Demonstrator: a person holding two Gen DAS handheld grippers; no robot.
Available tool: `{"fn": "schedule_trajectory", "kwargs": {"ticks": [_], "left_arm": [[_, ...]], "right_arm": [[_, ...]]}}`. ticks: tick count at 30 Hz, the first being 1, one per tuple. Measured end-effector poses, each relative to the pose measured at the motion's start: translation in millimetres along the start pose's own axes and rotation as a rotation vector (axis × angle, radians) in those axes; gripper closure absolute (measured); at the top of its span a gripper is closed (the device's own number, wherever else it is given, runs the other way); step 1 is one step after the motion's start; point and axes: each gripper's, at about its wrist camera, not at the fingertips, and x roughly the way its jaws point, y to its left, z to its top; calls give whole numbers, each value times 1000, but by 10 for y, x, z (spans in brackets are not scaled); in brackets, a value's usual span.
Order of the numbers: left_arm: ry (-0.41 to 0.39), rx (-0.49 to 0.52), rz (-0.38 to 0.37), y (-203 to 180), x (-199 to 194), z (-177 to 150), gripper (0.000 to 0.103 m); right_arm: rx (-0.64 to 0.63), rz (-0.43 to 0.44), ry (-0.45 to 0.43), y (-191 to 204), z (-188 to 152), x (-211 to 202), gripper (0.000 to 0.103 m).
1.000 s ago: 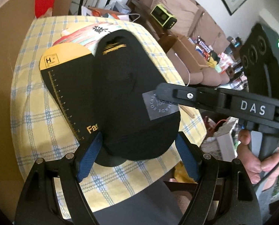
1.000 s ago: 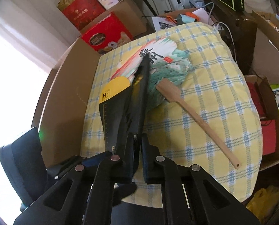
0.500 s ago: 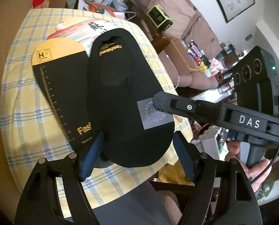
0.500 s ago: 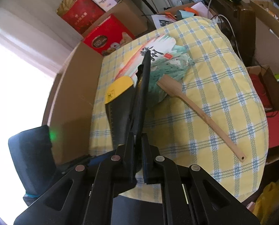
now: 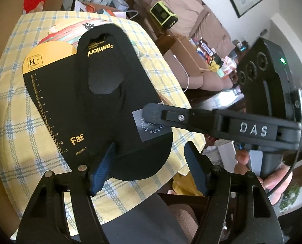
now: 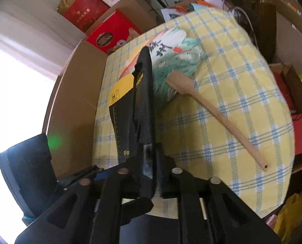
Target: Organize objects
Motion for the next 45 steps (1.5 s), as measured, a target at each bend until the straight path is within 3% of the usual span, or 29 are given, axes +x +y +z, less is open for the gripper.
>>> {"fn": "schedule_trajectory", "kwargs": {"ticks": [7,8,15,21,25,32,37,42,45], "left_arm": [[13,14,-25,-20,9,-11,37],[16,13,-25,-16,7,-13,37],[-6,-35,-27,112,-155,-47,35],[-63,-113,-42,296,-350,37,29],[-31,-134,-68,314,-242,40,29],[54,-83,-135,141,-2,-66,29],[71,-44,-130,40,20,-122,29],[29,-129,-159,222,-107,-53,27],[20,-166,-163,305,-129,-17,27]], "right_arm": [[-48,-21,54,0,30,194,84],[-41,-31,56,-24,22,227,88],[-40,-47,-45,-12,-48,30,93],[24,-7,-69,-131,-38,-181,97],[69,34,-60,-207,-78,-240,98],[118,79,-53,-228,-111,-277,99],[113,86,-62,-121,-78,-342,99],[91,71,-76,-65,-93,-467,99],[58,6,-86,-62,-113,-551,99]]}}
